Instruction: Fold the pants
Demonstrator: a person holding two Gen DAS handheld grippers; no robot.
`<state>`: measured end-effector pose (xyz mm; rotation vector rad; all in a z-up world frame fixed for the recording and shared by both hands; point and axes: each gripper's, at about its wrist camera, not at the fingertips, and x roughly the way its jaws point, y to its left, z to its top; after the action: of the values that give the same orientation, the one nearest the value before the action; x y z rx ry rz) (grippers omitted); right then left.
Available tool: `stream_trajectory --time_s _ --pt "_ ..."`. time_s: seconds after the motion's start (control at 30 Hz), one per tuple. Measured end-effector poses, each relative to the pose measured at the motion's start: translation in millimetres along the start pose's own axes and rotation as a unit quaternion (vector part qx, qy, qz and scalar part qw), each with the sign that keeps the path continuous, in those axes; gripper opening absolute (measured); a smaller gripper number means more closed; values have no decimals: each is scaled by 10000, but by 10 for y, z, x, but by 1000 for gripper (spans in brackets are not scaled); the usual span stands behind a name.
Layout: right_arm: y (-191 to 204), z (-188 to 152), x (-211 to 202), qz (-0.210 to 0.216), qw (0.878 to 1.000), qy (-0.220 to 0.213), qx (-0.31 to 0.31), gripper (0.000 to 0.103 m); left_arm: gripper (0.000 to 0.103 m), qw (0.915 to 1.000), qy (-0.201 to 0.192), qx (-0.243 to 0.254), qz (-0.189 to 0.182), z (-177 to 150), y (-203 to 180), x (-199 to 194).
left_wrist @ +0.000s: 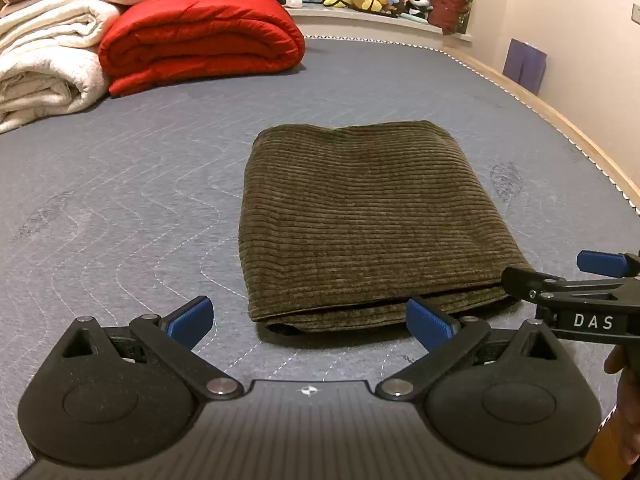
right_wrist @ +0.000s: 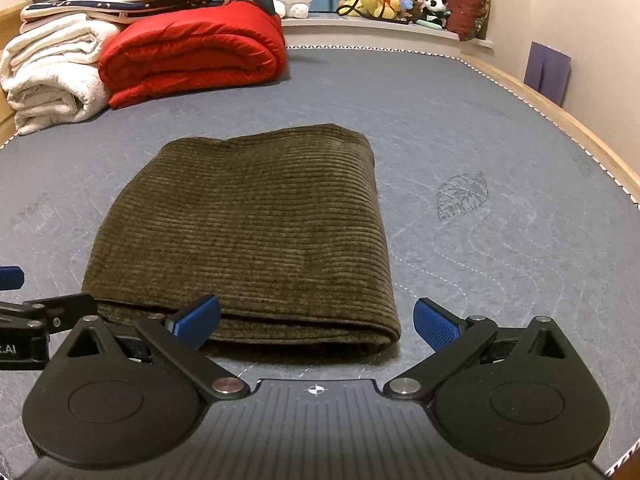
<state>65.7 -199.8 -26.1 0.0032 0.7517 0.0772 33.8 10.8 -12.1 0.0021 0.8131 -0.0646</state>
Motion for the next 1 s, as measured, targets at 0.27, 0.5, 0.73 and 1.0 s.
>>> stream_trajectory --time_s 0.27,0.5,0.73,1.0 --pt "17 -42 -7 -55 9999 6 -105 102 103 10000 -21 24 -21 -17 8 -28" --pt "52 -56 -12 -41 9998 -12 -206 102 103 10000 -44 45 -43 -27 -6 -39" --pt "68 -55 -16 -45 9997 -23 -251 102 103 9999 -82 71 -109 -22 -11 -54" --pt "65 -52 -18 -35 9996 -24 -265 102 103 9998 -102 95 -133 -22 -22 -63"
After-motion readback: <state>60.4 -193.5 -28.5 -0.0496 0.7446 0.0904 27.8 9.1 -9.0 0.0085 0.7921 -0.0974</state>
